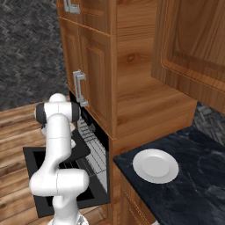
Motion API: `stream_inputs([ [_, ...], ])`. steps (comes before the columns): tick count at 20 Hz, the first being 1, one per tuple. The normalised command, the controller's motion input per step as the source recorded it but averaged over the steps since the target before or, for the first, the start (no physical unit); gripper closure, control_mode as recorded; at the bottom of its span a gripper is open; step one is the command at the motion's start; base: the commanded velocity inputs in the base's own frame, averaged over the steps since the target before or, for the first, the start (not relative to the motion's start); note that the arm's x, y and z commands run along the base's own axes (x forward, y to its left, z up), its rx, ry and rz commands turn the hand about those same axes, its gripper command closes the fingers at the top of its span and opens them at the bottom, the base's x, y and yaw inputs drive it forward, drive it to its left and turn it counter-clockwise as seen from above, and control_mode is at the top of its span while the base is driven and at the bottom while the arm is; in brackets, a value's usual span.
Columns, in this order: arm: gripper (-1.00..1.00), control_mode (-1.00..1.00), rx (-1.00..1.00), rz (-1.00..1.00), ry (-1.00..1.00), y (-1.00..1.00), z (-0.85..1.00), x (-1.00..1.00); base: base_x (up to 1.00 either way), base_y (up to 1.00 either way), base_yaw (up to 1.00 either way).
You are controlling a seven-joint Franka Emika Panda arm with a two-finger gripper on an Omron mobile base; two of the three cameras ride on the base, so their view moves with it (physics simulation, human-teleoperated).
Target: Take the baked cake out of the oven and place it on the plate for cooling. Then close the oven door.
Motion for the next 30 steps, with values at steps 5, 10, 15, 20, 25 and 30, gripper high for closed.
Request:
stream_inputs([
  [5,-1.0,-1.0,0.0,0.0,0.02,-0.01,-0.19,0.0,0.0,0.0,0.0],
  [10,-1.0,-1.0,0.0,0.0,0.01,-0.12,-0.18,0.0,0.0,0.0,0.0],
  [15,-1.0,-1.0,0.0,0.0,0.0,-0.17,-0.15,0.0,0.0,0.0,0.0],
  [20,-1.0,-1.0,0.0,0.0,0.0,-0.19,-0.09,-0.02,0.0,0.0,0.0],
  [25,1.0,-1.0,0.0,0.0,0.02,-0.12,-0.03,-0.15,0.0,0.0,0.0],
  [30,1.0,-1.0,0.0,0.0,0.0,-0.11,0.0,-0.35,0.0,0.0,0.0],
])
